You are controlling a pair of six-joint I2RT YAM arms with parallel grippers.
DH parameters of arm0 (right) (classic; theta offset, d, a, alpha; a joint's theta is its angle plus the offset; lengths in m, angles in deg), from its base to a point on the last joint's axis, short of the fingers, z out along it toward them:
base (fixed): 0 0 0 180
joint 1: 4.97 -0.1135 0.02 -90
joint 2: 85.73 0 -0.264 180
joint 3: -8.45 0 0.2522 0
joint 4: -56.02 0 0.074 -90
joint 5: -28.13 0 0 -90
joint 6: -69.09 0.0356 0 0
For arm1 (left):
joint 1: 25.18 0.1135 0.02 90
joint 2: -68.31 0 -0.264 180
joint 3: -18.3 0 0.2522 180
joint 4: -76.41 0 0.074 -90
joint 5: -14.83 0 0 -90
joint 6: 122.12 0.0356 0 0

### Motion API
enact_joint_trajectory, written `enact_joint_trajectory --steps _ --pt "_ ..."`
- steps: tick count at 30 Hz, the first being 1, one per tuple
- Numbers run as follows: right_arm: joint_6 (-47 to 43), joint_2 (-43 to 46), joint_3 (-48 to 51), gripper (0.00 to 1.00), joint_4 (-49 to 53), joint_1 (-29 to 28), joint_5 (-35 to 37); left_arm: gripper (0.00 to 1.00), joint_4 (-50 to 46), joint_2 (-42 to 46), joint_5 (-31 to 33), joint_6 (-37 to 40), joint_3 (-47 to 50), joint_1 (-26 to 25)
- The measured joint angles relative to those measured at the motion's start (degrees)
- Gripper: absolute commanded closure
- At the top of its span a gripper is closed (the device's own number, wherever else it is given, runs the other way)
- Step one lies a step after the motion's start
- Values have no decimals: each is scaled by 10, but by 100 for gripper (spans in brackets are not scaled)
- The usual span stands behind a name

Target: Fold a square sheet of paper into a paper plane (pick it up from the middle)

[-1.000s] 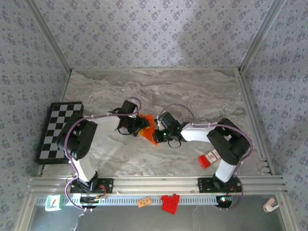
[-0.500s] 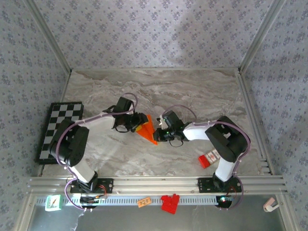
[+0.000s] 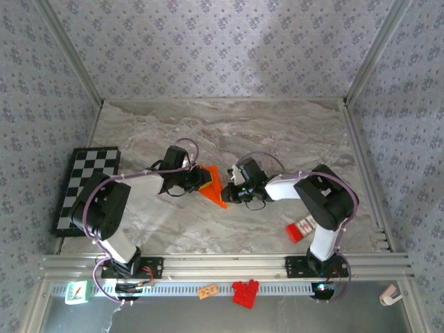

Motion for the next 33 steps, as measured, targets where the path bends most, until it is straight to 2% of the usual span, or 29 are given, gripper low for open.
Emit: enact_joint_trajectory --steps 12,18,26,33 --pt "9 -4 1 89 -4 9 -19 84 77 -47 -27 -15 7 -7" --pt "10 -5 1 88 -5 10 -25 85 83 -54 -27 -17 7 -10" --pt "12 -6 1 83 -9 11 -31 87 78 -68 -24 -21 7 -11" --pt "12 -6 1 83 -9 13 -36 87 75 -73 -22 -21 7 -11"
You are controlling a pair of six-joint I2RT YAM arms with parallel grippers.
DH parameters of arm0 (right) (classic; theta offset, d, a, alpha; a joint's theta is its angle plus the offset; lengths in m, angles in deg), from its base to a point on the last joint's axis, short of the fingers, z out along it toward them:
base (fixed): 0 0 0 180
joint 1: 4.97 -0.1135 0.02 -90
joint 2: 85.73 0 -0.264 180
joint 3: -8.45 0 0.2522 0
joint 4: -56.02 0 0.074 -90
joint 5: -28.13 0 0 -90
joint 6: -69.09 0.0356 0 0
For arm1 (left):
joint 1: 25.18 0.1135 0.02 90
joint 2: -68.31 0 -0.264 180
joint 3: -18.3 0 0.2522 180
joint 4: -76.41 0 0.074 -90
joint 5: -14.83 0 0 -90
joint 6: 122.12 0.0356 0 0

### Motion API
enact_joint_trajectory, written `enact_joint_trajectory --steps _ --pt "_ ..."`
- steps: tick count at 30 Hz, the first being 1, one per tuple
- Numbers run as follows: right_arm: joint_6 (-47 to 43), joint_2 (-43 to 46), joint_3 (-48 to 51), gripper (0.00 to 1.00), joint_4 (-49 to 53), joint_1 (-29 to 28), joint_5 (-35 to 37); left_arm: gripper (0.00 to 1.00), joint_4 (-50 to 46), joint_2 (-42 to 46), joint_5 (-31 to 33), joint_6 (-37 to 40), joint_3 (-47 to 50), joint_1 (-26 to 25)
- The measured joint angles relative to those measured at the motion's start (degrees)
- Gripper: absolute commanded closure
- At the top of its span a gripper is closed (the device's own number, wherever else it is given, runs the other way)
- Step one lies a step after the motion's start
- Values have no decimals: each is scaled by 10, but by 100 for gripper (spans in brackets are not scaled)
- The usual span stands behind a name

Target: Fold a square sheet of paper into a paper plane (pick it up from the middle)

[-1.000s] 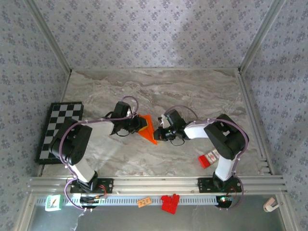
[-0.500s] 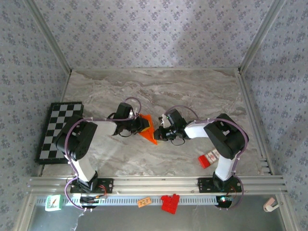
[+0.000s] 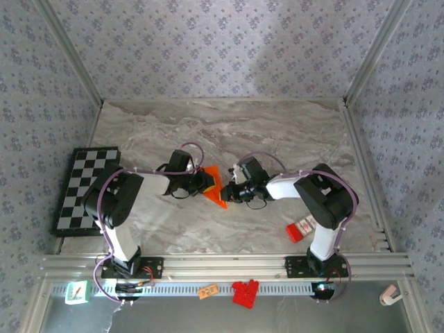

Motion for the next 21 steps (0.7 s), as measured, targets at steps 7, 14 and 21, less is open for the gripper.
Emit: enact_joint_trajectory --steps 7,14,21 --pt "0 0 1 88 4 3 0 87 -3 0 3 0 0 0" --pt "2 0 1 88 7 4 2 85 -3 -3 4 0 -4 0" --pt "2 0 1 83 5 4 -2 84 -3 -11 0 0 -10 0"
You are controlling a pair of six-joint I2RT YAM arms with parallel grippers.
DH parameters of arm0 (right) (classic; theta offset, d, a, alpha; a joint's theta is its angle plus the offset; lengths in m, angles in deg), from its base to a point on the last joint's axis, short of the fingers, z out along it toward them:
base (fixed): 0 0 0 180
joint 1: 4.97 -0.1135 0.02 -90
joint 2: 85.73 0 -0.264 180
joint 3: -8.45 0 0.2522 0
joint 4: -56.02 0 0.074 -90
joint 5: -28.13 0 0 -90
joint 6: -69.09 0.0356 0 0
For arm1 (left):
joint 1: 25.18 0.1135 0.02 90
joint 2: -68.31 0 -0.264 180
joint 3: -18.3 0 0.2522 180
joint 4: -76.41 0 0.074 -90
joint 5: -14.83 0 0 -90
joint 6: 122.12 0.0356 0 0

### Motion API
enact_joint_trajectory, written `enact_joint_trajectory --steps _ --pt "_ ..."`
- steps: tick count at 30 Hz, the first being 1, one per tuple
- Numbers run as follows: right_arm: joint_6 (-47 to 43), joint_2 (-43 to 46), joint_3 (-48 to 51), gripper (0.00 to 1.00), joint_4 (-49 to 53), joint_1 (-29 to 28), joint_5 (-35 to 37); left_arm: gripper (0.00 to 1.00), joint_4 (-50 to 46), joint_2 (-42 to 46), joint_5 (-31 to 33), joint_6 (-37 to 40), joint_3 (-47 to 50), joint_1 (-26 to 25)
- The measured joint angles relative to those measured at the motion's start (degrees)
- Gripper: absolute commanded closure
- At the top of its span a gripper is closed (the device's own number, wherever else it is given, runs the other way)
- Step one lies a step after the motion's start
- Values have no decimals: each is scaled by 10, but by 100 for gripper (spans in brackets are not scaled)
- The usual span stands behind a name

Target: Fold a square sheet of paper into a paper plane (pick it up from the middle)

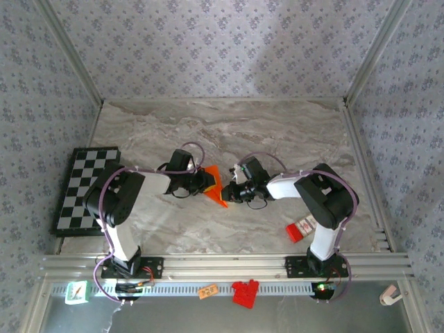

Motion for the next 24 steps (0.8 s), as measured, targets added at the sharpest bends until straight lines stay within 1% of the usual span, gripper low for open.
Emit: enact_joint_trajectory --steps 14,22,24 --pt "0 0 -1 80 0 0 -4 83 0 -3 -5 0 -6 0" --pt "0 -3 -5 81 4 0 -6 83 2 -7 -13 1 -8 0" --pt "0 -3 -6 83 7 0 -6 82 2 -7 -15 1 -9 0"
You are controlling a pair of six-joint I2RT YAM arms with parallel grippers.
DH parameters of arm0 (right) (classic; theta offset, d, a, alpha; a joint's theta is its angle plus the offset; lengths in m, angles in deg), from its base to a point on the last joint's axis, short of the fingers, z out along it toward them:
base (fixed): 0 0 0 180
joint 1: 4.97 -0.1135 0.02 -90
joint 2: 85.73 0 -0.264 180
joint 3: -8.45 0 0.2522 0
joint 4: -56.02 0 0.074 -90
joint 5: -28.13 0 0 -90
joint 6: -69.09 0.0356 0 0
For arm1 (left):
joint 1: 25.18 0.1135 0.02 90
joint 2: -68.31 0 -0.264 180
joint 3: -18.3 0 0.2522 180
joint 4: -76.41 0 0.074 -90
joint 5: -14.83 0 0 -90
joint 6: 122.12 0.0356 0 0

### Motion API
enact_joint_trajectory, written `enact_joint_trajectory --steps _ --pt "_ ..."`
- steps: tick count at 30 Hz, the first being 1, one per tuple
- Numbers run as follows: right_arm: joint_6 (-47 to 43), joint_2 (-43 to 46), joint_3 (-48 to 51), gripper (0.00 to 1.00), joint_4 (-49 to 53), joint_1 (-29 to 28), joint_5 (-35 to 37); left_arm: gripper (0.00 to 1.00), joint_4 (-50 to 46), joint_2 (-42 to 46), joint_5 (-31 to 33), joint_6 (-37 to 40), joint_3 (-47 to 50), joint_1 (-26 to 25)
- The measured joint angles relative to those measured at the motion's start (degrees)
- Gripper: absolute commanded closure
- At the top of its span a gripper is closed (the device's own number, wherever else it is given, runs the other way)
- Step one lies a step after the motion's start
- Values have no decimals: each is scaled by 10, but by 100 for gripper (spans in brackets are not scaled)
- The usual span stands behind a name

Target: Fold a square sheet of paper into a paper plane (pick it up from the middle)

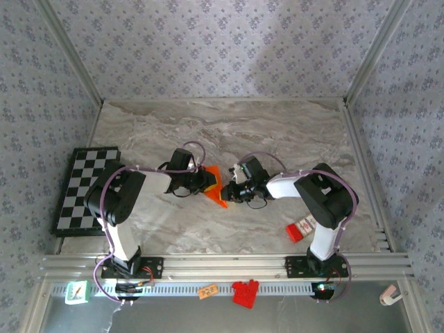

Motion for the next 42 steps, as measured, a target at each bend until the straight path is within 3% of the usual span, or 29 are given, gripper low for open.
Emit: enact_joint_trajectory --steps 10,26,42 --pt "-5 -6 -18 83 34 -3 5 82 0 0 -3 0 -5 -1" --pt "-6 24 -17 75 77 -4 16 83 -2 -2 -3 2 -7 -2" --pt "-2 48 -5 81 106 -12 15 83 -2 -2 -2 2 -7 -2"
